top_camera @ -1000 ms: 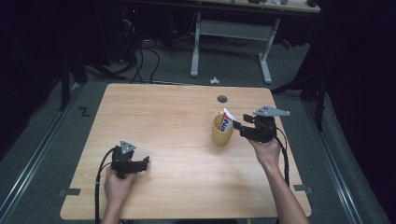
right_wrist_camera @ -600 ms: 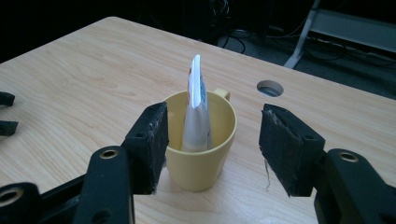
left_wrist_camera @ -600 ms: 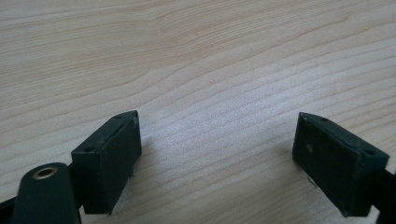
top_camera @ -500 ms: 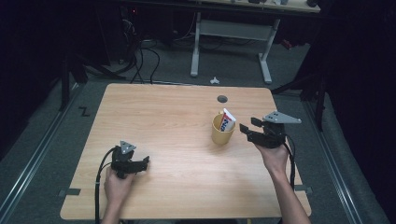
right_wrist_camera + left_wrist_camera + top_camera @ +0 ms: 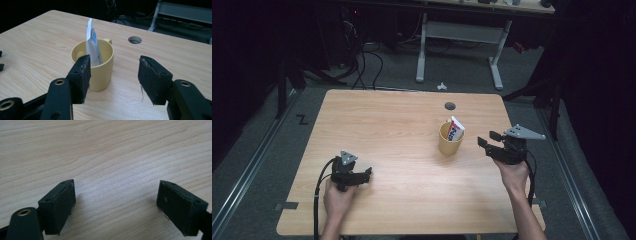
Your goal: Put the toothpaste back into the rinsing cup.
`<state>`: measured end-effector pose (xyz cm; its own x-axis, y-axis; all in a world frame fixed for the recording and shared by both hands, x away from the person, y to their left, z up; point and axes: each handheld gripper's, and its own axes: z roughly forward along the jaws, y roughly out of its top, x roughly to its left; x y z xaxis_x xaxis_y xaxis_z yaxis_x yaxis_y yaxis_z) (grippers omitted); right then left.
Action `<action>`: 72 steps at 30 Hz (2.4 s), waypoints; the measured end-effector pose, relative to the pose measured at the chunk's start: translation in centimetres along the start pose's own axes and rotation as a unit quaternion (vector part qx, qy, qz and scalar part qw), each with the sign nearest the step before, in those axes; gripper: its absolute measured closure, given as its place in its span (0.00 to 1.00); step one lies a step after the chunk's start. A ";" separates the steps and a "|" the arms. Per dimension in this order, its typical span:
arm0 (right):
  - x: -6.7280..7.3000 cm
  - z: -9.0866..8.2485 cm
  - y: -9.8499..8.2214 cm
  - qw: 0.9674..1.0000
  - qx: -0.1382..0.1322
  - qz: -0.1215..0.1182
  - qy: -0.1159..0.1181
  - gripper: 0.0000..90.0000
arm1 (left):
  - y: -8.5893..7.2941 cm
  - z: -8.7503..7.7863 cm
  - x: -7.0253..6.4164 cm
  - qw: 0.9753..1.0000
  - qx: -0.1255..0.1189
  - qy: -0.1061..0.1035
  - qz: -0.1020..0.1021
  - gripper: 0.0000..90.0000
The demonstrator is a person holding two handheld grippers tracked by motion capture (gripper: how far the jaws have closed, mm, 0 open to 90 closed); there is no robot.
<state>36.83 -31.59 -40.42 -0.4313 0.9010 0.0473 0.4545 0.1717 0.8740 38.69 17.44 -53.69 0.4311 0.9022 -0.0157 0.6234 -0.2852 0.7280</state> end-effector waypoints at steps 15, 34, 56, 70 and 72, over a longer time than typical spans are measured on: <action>-1.4 -0.7 -1.6 0.999 -0.007 0.028 -0.016 0.50 | 0.0 0.0 0.0 1.000 0.000 0.000 0.000 0.18; -2.8 -0.5 -3.6 0.998 -0.006 0.052 -0.023 0.52 | 0.0 0.0 0.0 1.000 0.000 0.000 0.000 0.18; -4.0 -0.7 -5.7 0.997 0.007 0.062 -0.046 0.55 | 0.0 0.0 0.0 1.000 0.000 0.000 0.000 0.18; -4.4 -0.4 -6.7 0.997 0.021 0.059 -0.055 0.57 | 0.0 0.0 0.0 1.000 0.000 0.000 0.000 0.18; -4.5 -0.4 -6.9 0.996 0.023 0.058 -0.057 0.57 | 0.0 0.0 0.0 1.000 0.000 0.000 0.000 0.18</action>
<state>35.34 -36.93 -46.45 -0.2832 0.9550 0.0887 0.5325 0.0797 0.8427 38.67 17.45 -53.69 0.4318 0.9018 -0.0152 0.6229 -0.2859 0.7282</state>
